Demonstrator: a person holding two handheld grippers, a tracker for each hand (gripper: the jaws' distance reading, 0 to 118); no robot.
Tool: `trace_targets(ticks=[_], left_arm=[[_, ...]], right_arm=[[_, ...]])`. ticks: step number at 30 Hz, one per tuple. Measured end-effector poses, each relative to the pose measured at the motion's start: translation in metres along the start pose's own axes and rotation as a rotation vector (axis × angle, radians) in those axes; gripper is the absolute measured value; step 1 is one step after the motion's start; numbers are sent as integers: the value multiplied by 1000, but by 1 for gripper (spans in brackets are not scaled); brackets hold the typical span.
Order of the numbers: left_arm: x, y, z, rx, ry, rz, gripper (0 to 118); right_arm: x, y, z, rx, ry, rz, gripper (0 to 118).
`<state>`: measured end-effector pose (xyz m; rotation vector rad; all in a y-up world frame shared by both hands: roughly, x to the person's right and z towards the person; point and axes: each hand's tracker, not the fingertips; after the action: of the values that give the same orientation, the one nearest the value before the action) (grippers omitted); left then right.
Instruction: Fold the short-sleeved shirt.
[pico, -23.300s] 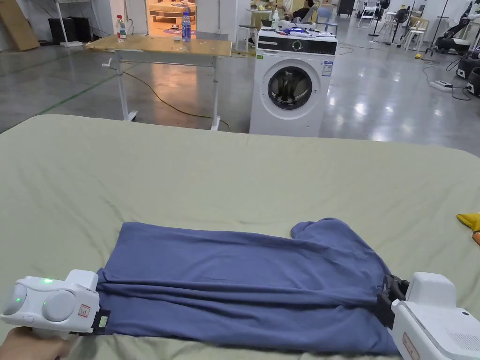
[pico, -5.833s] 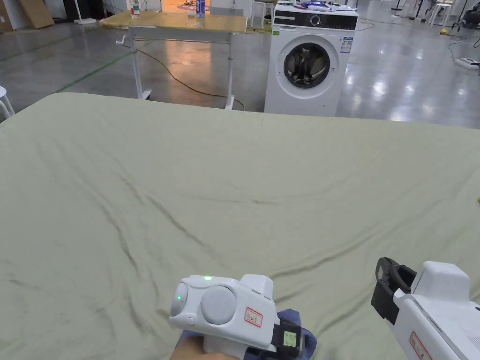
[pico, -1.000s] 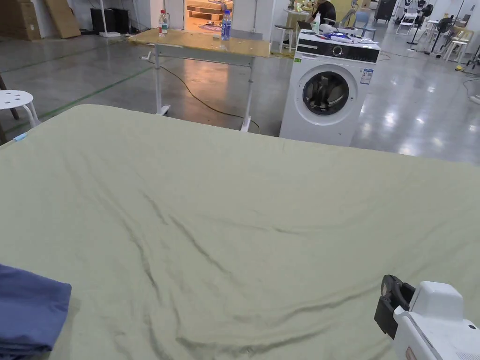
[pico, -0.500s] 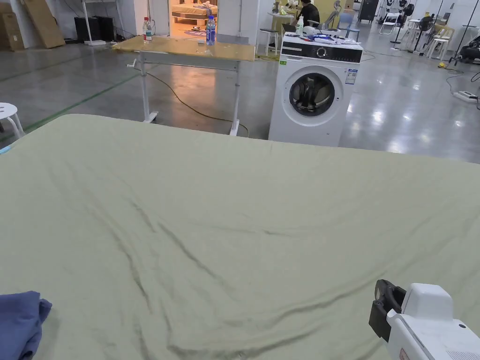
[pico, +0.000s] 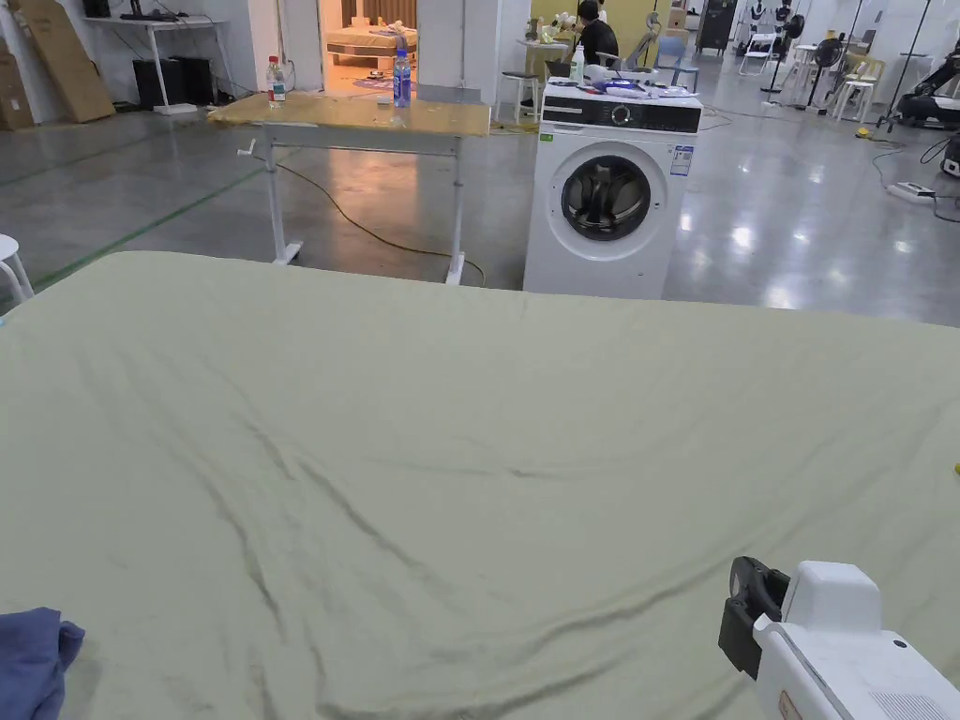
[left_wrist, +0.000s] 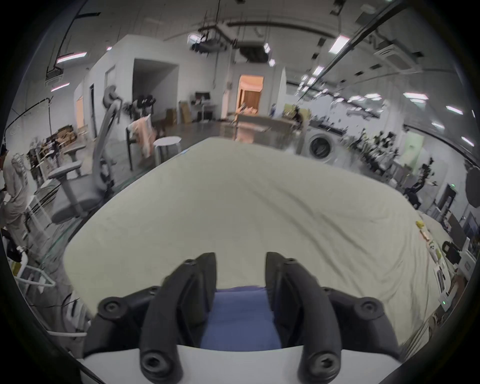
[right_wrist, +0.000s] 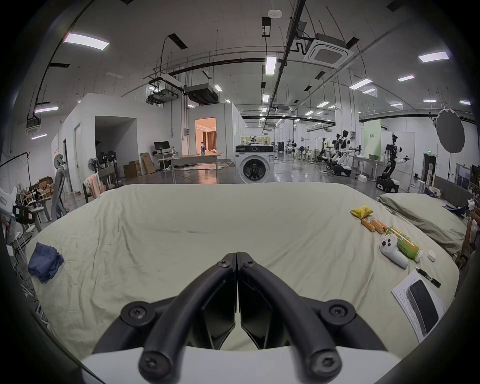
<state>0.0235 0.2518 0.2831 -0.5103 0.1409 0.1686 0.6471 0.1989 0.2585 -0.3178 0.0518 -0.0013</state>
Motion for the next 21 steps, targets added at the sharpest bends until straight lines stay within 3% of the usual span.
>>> trace_targets(ticks=[4,6,10,14,21], left_arm=[[41,-21,-6,53,19,-28,0],[68,-33,-8,70,86,-67,0],[96,-49,-15,111,87,-117,0],[130,-58,-10,187,51,-82,0],[200,-66,-8,310,-68,-146,0]], right_arm=[[1,-1,3,7,1,-10,0],[2,-1,4,7,-2,-14,0],[2,-3,4,9,-3,-24,0],[0,-4,5,20,-9,-31,0],[-10,1,5,55,-24,-14,0]])
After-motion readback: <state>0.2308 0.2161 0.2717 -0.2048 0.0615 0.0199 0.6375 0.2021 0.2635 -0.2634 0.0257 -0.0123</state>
